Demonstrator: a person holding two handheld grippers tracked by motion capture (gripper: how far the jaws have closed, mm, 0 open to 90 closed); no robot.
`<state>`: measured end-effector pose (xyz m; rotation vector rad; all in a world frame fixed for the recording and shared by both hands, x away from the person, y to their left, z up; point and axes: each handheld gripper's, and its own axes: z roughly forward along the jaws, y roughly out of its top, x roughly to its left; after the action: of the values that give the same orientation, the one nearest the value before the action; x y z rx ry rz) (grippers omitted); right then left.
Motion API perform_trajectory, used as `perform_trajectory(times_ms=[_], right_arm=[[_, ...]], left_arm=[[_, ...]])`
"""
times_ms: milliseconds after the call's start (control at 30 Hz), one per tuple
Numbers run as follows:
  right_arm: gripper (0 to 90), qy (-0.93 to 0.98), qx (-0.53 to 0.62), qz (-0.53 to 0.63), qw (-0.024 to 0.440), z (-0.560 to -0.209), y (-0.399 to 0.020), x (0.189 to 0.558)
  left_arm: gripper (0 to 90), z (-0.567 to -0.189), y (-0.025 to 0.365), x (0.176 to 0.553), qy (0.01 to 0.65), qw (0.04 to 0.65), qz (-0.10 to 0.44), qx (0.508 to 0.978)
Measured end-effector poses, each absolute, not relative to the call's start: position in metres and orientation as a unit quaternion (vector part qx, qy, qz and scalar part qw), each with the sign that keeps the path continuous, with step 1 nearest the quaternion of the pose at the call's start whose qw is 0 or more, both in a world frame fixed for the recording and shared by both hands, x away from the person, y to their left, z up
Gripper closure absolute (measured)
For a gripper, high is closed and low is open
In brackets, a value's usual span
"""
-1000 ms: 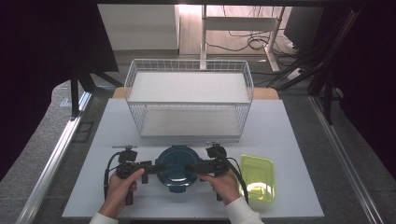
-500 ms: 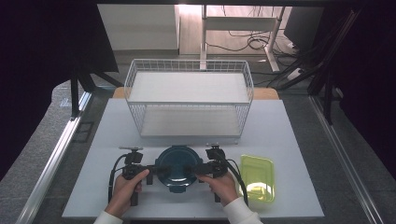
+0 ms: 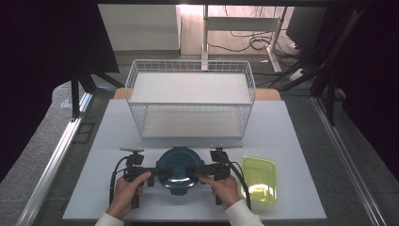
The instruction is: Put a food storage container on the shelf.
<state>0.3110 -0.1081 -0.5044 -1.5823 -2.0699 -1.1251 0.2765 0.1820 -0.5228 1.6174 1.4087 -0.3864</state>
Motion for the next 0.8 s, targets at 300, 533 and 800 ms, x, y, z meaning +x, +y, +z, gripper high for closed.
perform_trajectory(times_ms=[300, 533, 800], right_arm=[[31.5, -0.723, -0.542, -0.408, 0.127, -0.492, -0.111, 0.295], [32.6, -0.714, -0.544, -0.419, 0.135, -0.493, -0.118, 0.288], [32.7, -0.708, -0.543, -0.432, 0.131, -0.493, -0.123, 0.282]], left_arm=[[31.8, -0.516, 0.185, 0.26, 0.571, 0.479, -0.142, 0.652], [34.4, -0.505, 0.179, 0.254, 0.56, 0.47, -0.115, 0.672], [35.1, -0.496, 0.175, 0.255, 0.551, 0.469, -0.101, 0.683]])
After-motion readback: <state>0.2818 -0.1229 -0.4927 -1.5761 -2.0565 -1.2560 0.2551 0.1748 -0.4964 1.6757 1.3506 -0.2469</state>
